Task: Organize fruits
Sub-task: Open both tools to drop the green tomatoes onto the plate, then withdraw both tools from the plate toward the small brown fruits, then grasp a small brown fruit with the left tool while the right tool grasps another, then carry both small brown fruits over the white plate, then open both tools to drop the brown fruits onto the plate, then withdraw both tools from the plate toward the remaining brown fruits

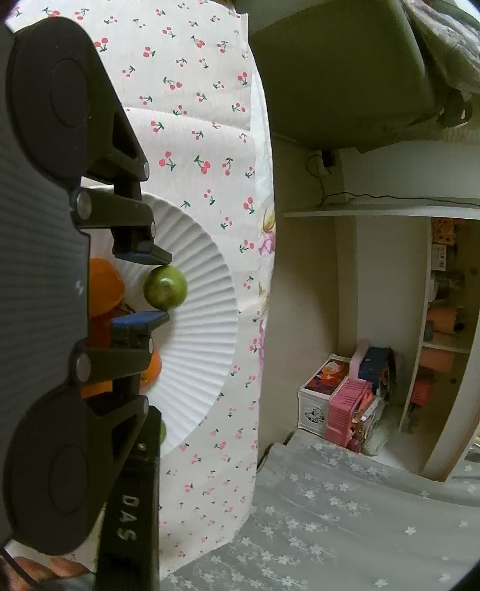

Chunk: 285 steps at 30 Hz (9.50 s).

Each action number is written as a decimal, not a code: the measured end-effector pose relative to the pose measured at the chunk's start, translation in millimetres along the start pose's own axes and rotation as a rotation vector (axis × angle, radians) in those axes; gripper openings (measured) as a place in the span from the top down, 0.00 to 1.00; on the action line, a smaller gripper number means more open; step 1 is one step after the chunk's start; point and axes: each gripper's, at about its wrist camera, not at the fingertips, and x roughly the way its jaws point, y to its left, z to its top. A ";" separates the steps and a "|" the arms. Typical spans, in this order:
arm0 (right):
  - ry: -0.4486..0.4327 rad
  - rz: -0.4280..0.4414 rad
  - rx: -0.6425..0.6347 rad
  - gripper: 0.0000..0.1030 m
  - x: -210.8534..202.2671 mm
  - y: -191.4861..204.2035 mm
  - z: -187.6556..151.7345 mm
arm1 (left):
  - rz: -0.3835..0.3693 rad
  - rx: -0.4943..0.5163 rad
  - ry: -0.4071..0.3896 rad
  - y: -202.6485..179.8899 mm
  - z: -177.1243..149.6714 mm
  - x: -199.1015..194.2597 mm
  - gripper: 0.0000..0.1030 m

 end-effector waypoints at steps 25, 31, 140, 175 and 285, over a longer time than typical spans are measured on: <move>-0.088 -0.017 -0.118 0.70 -72.7 37.9 -10.5 | 0.021 0.070 -0.092 1.4 -4.2 -77.0 0.70; -0.127 -0.004 -0.167 0.62 -114.4 54.2 -25.6 | 0.048 0.097 -0.120 5.8 -20.2 -121.5 0.56; 0.168 -0.067 -0.637 0.77 -116.2 110.5 -178.5 | -0.015 -0.035 0.139 71.5 -159.9 -167.1 0.90; 0.016 -0.064 -0.525 0.77 -128.8 78.0 -111.3 | -0.034 -0.065 -0.049 45.5 -90.4 -165.5 0.90; -0.005 -0.130 -0.151 0.62 17.2 -11.5 2.1 | -0.181 -0.013 0.017 40.9 -37.7 -41.2 0.73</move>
